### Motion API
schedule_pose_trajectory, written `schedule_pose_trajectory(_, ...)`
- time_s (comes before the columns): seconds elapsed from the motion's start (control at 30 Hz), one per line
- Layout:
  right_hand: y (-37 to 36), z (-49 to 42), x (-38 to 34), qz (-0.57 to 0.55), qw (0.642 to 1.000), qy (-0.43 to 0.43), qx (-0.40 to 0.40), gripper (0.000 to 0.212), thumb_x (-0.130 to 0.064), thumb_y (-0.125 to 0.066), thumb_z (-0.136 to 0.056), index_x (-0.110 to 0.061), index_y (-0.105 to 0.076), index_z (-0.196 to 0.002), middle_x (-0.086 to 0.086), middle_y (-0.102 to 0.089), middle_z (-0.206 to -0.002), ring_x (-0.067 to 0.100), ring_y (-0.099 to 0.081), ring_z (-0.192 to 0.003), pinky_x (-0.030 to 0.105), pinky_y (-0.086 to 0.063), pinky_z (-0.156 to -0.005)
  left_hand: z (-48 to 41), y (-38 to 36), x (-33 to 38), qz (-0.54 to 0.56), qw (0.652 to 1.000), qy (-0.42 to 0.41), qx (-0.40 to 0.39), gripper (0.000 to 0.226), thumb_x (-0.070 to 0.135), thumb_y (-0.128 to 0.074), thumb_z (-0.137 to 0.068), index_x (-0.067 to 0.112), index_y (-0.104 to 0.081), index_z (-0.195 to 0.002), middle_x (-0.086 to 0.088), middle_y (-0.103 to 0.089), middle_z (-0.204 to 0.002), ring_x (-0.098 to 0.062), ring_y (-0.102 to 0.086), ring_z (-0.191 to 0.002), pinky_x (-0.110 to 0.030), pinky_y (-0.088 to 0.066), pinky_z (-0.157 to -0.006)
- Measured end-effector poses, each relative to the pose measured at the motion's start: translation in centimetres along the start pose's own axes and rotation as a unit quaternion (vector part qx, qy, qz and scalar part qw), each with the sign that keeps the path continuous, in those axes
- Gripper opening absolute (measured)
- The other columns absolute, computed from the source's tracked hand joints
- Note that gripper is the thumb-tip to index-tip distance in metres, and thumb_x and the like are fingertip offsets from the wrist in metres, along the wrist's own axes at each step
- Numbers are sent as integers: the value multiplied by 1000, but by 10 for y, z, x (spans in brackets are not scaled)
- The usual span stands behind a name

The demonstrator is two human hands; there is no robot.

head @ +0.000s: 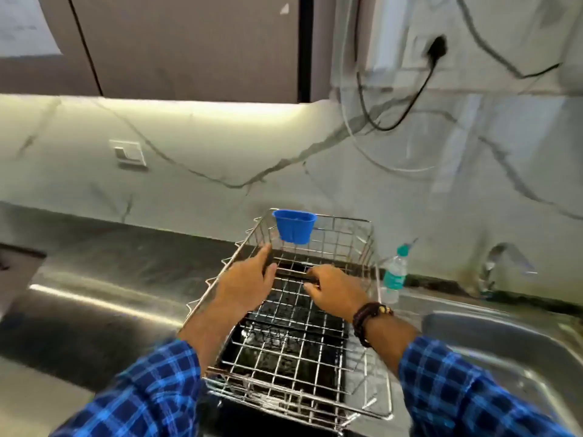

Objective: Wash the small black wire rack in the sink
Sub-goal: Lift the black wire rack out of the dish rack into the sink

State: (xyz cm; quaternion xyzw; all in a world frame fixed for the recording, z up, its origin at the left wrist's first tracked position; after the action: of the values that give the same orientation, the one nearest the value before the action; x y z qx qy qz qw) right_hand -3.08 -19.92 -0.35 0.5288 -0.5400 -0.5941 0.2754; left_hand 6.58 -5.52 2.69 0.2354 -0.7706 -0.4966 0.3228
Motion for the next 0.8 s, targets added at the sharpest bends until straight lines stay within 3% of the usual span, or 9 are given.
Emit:
schedule_pose_trajectory(0.13,-42,-25,29,-10,996,-56,-69,31,-44,-50,-97,-19,-62,-110,0,-62,-111,20,-63,-98,40,-55,-83,-8,-59,-40,9,992,71,-103,56,50,-27,-105,39,-16,-159,-8,-72,-116,-29,-67,-107,-44,-54,-90)
schedule_pose_trajectory(0.3,-53,-51,62,-21,989,-138,-54,37,-39,-52,-95,-13,-60,-120,9,-63,-120,29,-60,-110,44,-52,-93,-33,-104,-63,55,972,128,-188,57,41,-37,-105,25,-26,-159,-17,-63,-135,-36,-59,-123,-44,-48,-101)
schedule_pose_trajectory(0.47,-66,-55,79,-8,981,-186,-58,38,-33,-52,-97,-14,-51,-129,10,-56,-125,30,-56,-111,39,-50,-89,-47,-132,-70,98,949,163,-253,49,31,-42,-104,14,-36,-149,-19,-59,-137,-33,-59,-117,-42,-46,-103)
schedule_pose_trajectory(0.57,-63,-53,87,50,980,-190,-43,32,-25,-54,-97,-12,-53,-126,10,-56,-122,29,-56,-110,37,-48,-85,-56,-137,-73,97,948,169,-250,38,27,-39,-104,8,-46,-136,-20,-61,-129,-32,-60,-106,-41,-50,-91)
schedule_pose_trajectory(0.67,-55,-50,86,103,974,-199,-16,26,-18,-59,-96,-10,-56,-120,11,-57,-118,29,-56,-108,37,-49,-86,-57,-138,-74,61,955,177,-230,32,17,-39,-102,2,-52,-127,-22,-61,-127,-39,-61,-114,-44,-51,-93)
schedule_pose_trajectory(0.8,-51,-47,85,162,959,-232,-2,33,-15,-64,-92,-5,-55,-122,15,-58,-118,28,-59,-105,34,-52,-84,-56,-137,-72,-5,965,161,-205,25,5,-46,-96,4,-58,-118,-17,-68,-118,-37,-65,-109,-41,-51,-84)
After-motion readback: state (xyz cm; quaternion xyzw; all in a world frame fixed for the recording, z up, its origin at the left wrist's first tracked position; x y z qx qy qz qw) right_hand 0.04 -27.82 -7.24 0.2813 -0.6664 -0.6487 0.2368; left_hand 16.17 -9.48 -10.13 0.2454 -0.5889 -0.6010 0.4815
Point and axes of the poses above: each hand's wrist, its own z-axis away from the middle knuckle, its own y-axis out of the back of the hand, x = y × z, the point moved 9 cm from there along -z, towards the middle knuckle
